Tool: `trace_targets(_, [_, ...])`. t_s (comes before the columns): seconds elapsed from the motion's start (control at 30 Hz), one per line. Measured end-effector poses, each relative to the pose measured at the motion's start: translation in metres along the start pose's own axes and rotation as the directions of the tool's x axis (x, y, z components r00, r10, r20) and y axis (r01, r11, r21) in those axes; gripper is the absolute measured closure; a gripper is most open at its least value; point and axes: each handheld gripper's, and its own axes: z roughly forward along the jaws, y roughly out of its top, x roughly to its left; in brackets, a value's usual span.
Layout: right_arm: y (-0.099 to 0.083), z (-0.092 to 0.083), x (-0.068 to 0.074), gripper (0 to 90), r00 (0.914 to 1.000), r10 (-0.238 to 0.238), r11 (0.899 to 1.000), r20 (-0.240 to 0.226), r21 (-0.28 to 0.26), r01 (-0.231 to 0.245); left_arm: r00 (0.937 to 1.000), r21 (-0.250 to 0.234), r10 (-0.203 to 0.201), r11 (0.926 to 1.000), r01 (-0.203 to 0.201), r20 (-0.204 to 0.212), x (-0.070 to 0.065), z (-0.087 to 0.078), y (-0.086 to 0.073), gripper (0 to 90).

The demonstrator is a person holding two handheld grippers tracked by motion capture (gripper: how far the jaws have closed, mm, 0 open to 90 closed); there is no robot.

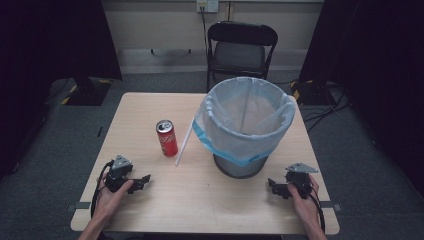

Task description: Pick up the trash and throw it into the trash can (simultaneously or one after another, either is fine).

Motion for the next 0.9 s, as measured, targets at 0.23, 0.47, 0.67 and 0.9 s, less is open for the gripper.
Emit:
trace_targets(0.23, [0.000,0.000,-0.001,9.6,1.0000,-0.002,1.000,-0.006,0.002,0.002,0.9996,-0.046,0.023,0.9987,-0.022,0.017,-0.004,-0.006,0.009,16.7])
trace_targets(0.47, [0.000,0.000,-0.001,9.6,1.0000,-0.003,1.000,-0.006,0.002,0.003,0.9968,-0.105,0.063,0.9928,-0.058,0.049,-0.013,-0.010,0.025,16.6])
trace_targets(0.67, [0.000,0.000,-0.001,9.6,1.0000,-0.003,1.000,-0.006,0.002,0.003,0.9894,-0.123,0.097,0.9889,-0.084,0.108,-0.015,-0.002,0.042,16.1])
trace_targets(0.9, [0.000,0.000,-0.001,9.6,1.0000,-0.003,1.000,-0.006,0.002,0.003,0.9850,-0.156,0.115,0.9832,-0.094,0.129,-0.016,0.001,0.058,16.0])
